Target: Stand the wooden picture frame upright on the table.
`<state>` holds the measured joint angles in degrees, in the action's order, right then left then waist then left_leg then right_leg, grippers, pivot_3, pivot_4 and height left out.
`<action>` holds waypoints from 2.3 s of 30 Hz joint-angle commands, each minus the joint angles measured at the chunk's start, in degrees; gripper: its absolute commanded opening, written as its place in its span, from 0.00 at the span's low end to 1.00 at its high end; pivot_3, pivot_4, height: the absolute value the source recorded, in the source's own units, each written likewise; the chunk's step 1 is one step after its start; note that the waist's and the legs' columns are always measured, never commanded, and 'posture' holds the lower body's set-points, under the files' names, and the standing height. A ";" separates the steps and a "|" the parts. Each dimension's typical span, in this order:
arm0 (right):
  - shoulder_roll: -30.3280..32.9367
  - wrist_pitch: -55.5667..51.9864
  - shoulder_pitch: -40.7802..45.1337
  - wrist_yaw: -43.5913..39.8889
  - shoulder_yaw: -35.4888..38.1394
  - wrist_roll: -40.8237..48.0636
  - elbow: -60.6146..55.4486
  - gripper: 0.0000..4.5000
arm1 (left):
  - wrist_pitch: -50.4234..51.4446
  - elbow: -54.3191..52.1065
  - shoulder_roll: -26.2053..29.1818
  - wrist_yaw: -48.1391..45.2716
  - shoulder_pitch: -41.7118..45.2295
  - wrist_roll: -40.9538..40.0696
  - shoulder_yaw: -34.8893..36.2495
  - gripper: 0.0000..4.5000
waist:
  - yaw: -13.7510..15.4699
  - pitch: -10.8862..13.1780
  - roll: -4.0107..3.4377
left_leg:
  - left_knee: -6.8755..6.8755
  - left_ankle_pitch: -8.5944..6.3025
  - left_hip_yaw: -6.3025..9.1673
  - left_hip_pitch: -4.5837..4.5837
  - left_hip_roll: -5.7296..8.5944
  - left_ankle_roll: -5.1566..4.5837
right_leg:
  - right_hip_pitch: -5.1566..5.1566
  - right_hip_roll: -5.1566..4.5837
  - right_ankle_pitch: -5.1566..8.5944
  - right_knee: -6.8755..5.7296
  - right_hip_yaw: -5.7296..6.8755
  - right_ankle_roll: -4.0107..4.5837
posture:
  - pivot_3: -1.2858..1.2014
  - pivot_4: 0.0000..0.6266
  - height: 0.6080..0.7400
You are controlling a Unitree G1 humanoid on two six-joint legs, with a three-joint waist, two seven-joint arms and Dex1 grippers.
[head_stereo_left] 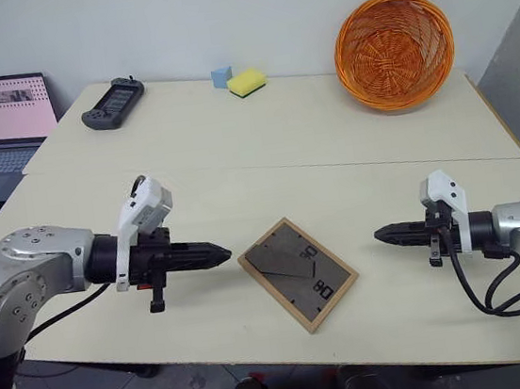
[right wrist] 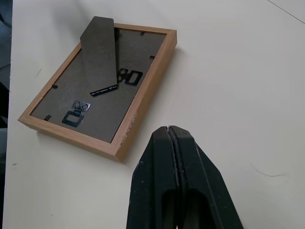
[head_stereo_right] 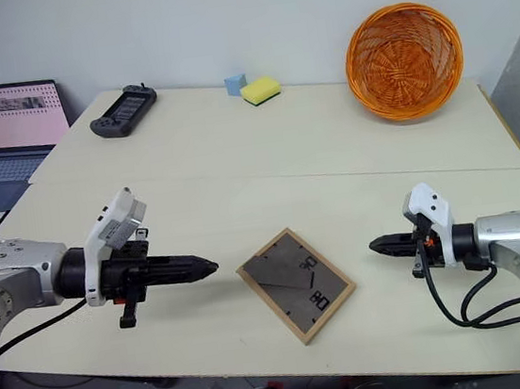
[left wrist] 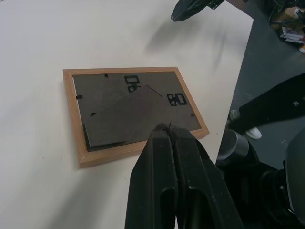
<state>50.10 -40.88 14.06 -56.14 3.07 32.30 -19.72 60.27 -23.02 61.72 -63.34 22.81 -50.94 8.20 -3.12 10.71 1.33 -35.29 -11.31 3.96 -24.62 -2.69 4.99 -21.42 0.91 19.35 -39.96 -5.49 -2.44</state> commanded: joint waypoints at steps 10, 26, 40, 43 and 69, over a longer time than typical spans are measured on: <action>-1.09 -1.35 2.04 2.06 1.62 0.87 -0.05 0.00 | -1.03 -1.24 0.52 1.34 0.54 -1.26 2.15 0.00 | 0.03 0.00 0.00 | 0.00 0.00 0.00 0.00 0.00 0.00 | 0.00 0.00 0.00 -0.01 0.01 0.00 | 0.52 0.24 1.00; -2.22 -0.61 2.33 2.86 0.64 -0.01 0.71 0.00 | -1.09 -0.94 1.31 0.62 0.24 -1.52 2.66 0.00 | 0.02 0.00 0.00 | -0.02 0.00 0.00 0.00 0.00 0.00 | 0.00 0.00 -0.01 -0.03 0.01 0.01 | 0.52 0.24 1.00; -8.54 8.16 -0.01 5.76 -7.15 -9.48 5.39 0.00 | -5.29 -5.93 2.80 -1.49 -13.90 3.72 -1.33 0.00 | -0.04 0.00 -0.03 | -0.12 0.00 0.00 0.02 -0.02 0.00 | 0.01 0.01 -0.01 -0.11 -0.01 0.01 | 0.52 0.24 1.00; -10.98 8.50 1.61 6.93 -7.02 -9.95 7.29 0.00 | -5.59 -4.66 0.64 0.65 -13.91 4.98 -3.05 0.00 | -0.05 0.00 -0.03 | -0.19 0.00 -0.01 0.02 -0.02 0.00 | 0.03 0.01 -0.01 -0.12 -0.01 0.01 | 0.52 0.24 1.00; -11.35 4.96 -4.08 4.35 -8.78 -9.72 5.06 0.00 | -12.88 11.38 -12.92 2.03 1.72 19.59 -17.75 0.00 | -0.13 -0.01 -0.06 | -0.49 -0.02 0.01 -0.04 0.00 -0.02 | 0.05 0.03 -0.01 -0.31 -0.01 0.01 | 0.52 0.24 1.00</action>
<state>39.32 -35.52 10.13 -52.04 -5.56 21.54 -12.14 48.22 -11.95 49.12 -60.79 23.47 -32.03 -9.38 -3.25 10.70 1.27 -35.78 -11.32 3.98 -24.66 -2.69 4.97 -21.37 0.94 19.34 -40.30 -5.50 -2.43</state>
